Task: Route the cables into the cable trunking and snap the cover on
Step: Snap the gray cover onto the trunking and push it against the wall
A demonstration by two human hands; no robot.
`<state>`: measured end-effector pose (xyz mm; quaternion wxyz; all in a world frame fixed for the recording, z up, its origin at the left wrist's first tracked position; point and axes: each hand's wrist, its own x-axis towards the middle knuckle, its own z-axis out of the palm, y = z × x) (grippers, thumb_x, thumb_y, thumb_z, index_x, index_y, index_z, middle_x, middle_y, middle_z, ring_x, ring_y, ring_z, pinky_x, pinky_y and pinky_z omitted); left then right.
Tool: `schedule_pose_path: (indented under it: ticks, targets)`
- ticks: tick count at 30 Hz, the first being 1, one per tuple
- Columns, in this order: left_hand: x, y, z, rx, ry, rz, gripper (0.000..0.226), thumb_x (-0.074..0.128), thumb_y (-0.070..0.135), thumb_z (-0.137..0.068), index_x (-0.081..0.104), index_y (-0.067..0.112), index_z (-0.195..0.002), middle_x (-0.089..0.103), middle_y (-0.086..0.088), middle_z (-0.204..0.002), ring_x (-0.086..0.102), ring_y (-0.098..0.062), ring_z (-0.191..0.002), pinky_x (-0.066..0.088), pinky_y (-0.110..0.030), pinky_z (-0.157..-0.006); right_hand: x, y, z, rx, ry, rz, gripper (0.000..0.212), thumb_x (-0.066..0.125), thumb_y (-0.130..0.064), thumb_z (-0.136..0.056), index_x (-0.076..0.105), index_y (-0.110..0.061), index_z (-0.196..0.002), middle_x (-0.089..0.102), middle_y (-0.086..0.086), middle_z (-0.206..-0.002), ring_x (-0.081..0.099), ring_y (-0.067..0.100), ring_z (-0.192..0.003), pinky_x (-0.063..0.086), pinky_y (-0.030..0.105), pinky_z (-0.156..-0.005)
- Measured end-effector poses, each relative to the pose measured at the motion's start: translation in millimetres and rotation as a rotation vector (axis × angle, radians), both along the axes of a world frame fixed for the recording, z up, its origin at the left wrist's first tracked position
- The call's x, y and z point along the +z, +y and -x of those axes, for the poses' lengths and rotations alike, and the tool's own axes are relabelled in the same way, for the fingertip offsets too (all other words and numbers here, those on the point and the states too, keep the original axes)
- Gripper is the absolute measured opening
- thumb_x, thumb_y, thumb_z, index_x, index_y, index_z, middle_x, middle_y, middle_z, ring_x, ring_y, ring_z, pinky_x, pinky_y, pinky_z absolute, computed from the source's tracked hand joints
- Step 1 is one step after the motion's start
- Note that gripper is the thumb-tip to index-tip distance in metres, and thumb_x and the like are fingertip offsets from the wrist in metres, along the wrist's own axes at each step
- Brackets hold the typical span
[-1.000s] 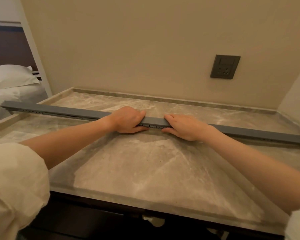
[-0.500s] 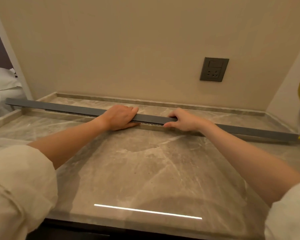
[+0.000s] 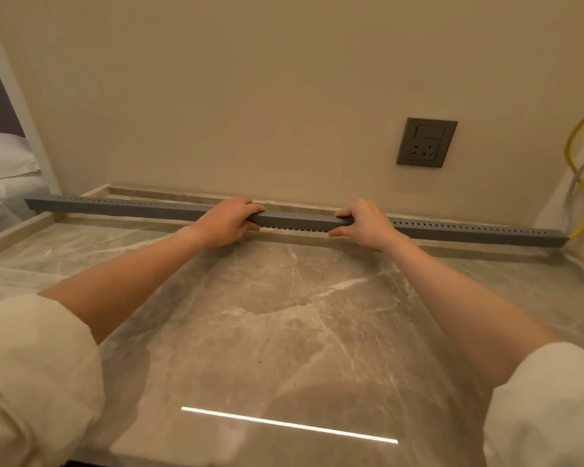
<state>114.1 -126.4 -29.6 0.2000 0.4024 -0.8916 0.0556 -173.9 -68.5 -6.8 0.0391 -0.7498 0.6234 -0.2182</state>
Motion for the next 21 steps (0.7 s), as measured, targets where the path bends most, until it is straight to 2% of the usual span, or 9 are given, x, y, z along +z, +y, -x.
schedule_pose_path:
  ticks: [3,6,13,16,21]
  targets:
    - [-4,-8,-15,0.055,0.072,-0.007,0.039,0.063,0.017,-0.087,0.056,0.005,-0.124,0.061,-0.015,-0.110,0.055,-0.032,-0.102,0.042,-0.037,-0.087,-7,-5,8,0.007,-0.054,0.011,0.035,0.074,-0.035,-0.077,0.067,-0.002,-0.086,0.058,0.019,-0.071,0.049,0.030,-0.069,0.036,0.034,-0.061]
    - [-6,-15,-22,0.083,0.075,0.044,0.037,0.062,0.008,-0.086,0.058,0.004,-0.123,0.062,-0.016,-0.107,0.056,-0.033,-0.099,0.042,-0.038,-0.085,-11,-10,11,0.006,-0.042,0.025,0.031,0.071,-0.036,-0.079,0.068,-0.006,-0.084,0.064,0.021,-0.079,0.056,0.035,-0.075,0.045,0.039,-0.067]
    - [12,-41,-11,0.155,-0.169,0.100,0.024,0.052,0.012,-0.093,0.057,0.009,-0.116,0.057,-0.013,-0.100,0.054,-0.028,-0.091,0.046,-0.039,-0.076,2,-35,9,-0.005,0.022,0.037,0.028,0.067,-0.035,-0.083,0.070,-0.010,-0.095,0.060,0.013,-0.080,0.055,0.033,-0.084,0.038,0.035,-0.072]
    - [20,-53,-5,0.196,-0.229,0.130,0.024,0.048,0.009,-0.093,0.053,0.007,-0.116,0.055,-0.014,-0.102,0.053,-0.030,-0.092,0.047,-0.042,-0.077,13,-47,12,-0.028,0.049,0.055,0.030,0.065,-0.038,-0.084,0.070,-0.011,-0.098,0.061,0.012,-0.085,0.052,0.032,-0.087,0.043,0.038,-0.080]
    - [24,-69,6,0.284,-0.300,0.156,0.025,0.046,0.006,-0.092,0.052,0.007,-0.116,0.054,-0.016,-0.104,0.053,-0.033,-0.096,0.045,-0.043,-0.072,21,-67,12,-0.037,0.108,0.058,0.037,0.066,-0.037,-0.084,0.068,-0.005,-0.100,0.052,0.004,-0.081,0.047,0.025,-0.083,0.035,0.033,-0.077]
